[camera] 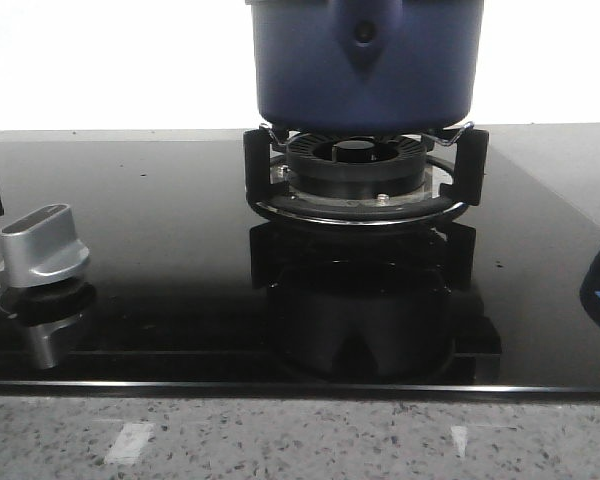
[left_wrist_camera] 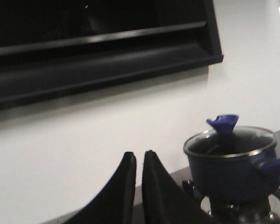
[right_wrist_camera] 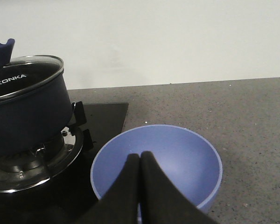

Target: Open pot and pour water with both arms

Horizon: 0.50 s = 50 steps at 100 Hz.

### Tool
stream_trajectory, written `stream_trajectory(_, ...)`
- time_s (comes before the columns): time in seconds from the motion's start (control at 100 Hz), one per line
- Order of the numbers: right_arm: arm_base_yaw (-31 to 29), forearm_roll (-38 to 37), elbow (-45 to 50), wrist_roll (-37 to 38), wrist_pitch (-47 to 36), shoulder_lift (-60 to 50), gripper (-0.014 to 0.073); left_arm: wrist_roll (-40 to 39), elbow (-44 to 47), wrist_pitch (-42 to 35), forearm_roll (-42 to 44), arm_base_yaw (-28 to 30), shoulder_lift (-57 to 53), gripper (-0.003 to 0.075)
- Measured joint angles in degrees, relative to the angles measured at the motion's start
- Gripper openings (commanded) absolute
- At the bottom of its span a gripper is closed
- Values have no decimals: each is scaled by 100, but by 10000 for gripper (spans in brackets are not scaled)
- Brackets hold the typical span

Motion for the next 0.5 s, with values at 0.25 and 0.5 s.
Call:
stream_trajectory(0.25, 0, 0, 0, 0, 0, 0, -68, -4065, 1433, -1025, 3459, 0, 0, -20)
stream_trajectory(0.5, 0, 0, 0, -11, 0, 0, -68, -4438, 2288, -1533, 3690, 513, -178, -20)
